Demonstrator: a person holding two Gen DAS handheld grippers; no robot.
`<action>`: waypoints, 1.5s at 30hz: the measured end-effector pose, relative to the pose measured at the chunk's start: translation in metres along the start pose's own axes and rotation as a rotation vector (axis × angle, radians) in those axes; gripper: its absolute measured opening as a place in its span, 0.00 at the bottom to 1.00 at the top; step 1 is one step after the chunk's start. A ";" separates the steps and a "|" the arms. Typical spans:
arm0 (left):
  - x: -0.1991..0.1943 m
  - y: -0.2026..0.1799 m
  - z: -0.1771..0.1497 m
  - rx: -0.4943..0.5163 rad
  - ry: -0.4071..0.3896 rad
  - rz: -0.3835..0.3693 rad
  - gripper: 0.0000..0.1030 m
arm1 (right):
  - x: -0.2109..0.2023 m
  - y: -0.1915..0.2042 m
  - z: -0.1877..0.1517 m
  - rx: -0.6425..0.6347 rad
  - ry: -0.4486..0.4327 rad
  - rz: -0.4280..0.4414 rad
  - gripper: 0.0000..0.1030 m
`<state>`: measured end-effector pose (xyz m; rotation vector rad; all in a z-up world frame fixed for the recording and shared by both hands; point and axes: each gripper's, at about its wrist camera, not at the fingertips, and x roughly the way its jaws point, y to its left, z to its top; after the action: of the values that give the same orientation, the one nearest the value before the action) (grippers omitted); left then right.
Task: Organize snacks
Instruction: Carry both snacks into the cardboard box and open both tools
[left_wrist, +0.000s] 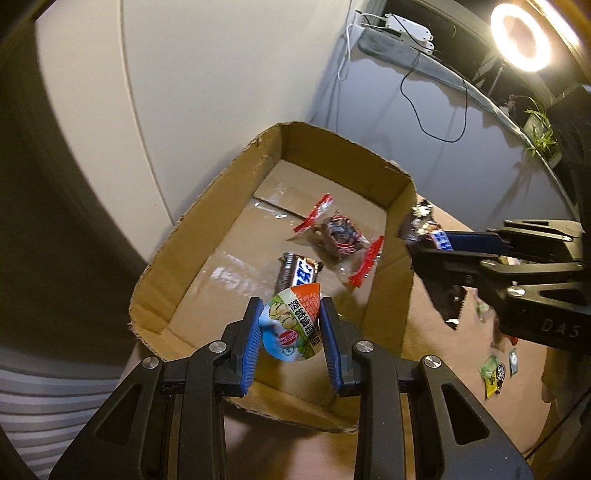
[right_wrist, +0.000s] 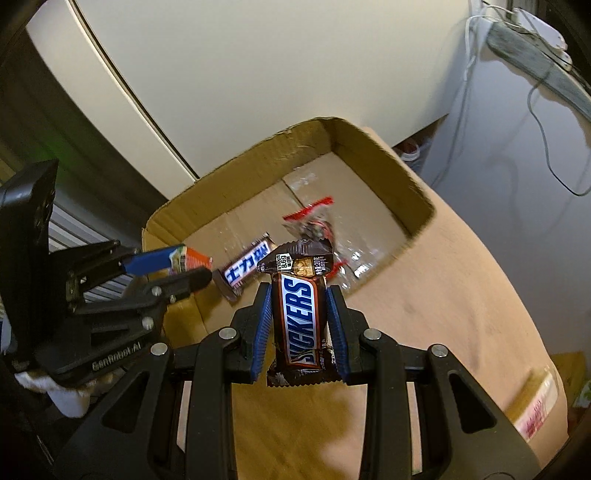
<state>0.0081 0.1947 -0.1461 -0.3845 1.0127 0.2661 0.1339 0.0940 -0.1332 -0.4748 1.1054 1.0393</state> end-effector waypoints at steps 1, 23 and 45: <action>0.000 0.001 0.000 -0.001 0.001 0.001 0.28 | 0.003 0.002 0.002 -0.004 0.004 0.001 0.30; 0.011 0.010 0.001 -0.027 0.025 -0.002 0.30 | 0.044 0.023 0.024 -0.033 0.059 -0.010 0.30; -0.008 -0.017 0.005 0.006 -0.007 -0.037 0.31 | -0.006 0.003 0.006 0.025 -0.020 -0.037 0.47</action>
<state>0.0149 0.1812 -0.1334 -0.3963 0.9986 0.2312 0.1340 0.0969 -0.1251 -0.4627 1.0873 0.9946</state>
